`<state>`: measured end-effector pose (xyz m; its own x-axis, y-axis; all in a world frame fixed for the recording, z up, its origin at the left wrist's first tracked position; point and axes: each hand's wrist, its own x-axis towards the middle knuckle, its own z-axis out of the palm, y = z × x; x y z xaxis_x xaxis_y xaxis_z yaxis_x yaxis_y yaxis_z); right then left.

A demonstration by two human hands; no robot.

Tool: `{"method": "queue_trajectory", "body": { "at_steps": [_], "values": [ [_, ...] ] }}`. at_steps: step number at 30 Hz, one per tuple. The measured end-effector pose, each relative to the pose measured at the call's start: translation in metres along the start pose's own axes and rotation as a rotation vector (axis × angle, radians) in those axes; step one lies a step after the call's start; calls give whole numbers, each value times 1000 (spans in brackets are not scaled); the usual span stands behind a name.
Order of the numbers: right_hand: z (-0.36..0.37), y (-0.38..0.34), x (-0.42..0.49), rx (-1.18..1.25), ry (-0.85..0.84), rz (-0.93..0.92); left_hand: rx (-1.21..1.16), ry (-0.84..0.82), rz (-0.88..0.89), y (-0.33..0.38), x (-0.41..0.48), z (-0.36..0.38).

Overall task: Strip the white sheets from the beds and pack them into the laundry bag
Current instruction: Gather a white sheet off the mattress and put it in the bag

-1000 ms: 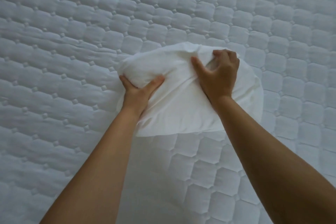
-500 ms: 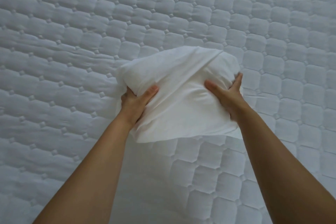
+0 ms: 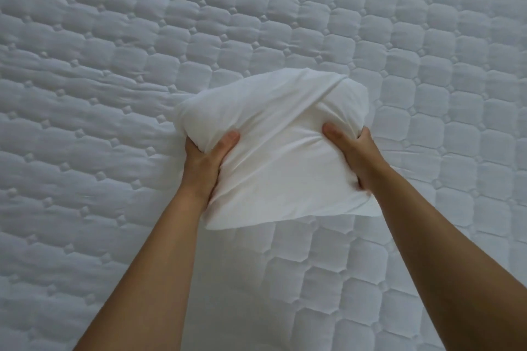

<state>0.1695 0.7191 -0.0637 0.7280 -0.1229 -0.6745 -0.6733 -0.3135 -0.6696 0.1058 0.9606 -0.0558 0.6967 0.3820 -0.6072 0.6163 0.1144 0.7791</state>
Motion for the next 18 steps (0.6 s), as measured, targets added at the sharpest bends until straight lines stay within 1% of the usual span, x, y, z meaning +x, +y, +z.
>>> {"method": "queue_trajectory", "body": {
  "at_steps": [3,7,10,12,15,18],
  "values": [
    [-1,2,5,22,-11,-19,-55,-18,-2,-4,8,-1],
    [-4,14,1,125,-73,-49,-144,-136,-53,-13,15,-6],
    [-5,23,-9,147,-108,-4,-151,-208,-88,-18,9,-11],
    [-6,33,-22,136,-115,33,-142,-227,-99,-23,-2,-15],
    [-5,54,-51,173,-92,63,-97,-175,-109,-33,-27,-20],
    [-3,82,-83,233,-61,118,19,-62,-45,-49,-54,-26]
  ]
}}
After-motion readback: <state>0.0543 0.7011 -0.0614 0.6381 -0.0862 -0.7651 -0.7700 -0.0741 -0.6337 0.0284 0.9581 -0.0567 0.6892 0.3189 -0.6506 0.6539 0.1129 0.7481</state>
